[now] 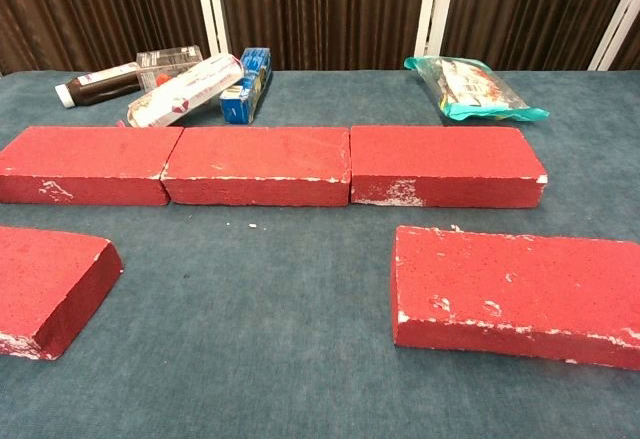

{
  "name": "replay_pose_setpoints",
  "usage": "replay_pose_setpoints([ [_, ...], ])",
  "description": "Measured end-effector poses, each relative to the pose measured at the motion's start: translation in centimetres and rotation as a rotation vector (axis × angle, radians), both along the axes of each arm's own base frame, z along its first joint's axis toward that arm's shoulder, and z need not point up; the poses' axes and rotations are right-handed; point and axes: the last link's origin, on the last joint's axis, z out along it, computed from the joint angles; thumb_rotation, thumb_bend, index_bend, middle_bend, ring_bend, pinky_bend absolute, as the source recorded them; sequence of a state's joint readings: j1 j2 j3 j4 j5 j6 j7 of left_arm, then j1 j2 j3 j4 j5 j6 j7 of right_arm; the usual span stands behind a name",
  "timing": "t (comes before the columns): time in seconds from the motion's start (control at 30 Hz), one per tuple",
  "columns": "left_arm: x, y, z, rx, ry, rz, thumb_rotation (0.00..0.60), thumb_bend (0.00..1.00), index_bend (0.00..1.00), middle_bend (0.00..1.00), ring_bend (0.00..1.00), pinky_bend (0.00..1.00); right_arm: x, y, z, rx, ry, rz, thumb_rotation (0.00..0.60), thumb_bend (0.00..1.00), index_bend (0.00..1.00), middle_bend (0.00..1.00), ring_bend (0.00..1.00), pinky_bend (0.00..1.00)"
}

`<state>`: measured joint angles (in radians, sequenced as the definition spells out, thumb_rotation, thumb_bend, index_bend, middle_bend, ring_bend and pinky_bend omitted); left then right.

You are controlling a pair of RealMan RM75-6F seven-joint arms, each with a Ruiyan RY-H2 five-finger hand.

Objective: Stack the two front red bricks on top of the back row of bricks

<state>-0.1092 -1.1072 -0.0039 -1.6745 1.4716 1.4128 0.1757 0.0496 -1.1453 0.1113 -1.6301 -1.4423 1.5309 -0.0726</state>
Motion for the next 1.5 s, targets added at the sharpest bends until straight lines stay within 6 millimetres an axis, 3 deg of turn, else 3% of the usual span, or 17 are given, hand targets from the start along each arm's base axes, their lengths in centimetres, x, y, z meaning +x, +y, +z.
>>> replay_pose_setpoints([
  [0.2,0.0,0.0,0.2,0.010,-0.009,0.007,0.600,0.20,0.00,0.00,0.00,0.00,0.0,0.0,-0.1,0.006,0.011,0.012,0.600,0.93,0.12,0.00,0.00,0.00],
  [0.37,0.2,-0.1,-0.1,-0.007,-0.017,0.001,0.600,0.00,0.00,0.00,0.00,0.00,0.2,0.1,-0.2,0.006,0.006,0.020,0.600,0.93,0.12,0.00,0.00,0.00],
  [0.73,0.9,-0.4,-0.2,-0.091,0.009,0.001,0.600,0.00,0.00,0.00,0.00,0.00,-0.2,-0.2,-0.2,0.022,-0.002,-0.002,0.600,0.93,0.12,0.00,0.00,0.00],
  [1.17,5.1,0.9,-2.0,-0.403,0.074,-0.020,0.600,0.00,0.00,0.00,0.00,0.01,-0.2,-0.6,-0.9,0.064,0.014,-0.021,0.600,0.92,0.12,0.00,0.00,0.00],
  [1.5,7.2,2.5,-4.2,-0.490,0.119,-0.032,0.600,0.00,0.00,0.00,0.00,0.01,-0.2,-0.7,-1.1,0.072,0.018,-0.031,0.600,0.92,0.12,0.00,0.00,0.00],
])
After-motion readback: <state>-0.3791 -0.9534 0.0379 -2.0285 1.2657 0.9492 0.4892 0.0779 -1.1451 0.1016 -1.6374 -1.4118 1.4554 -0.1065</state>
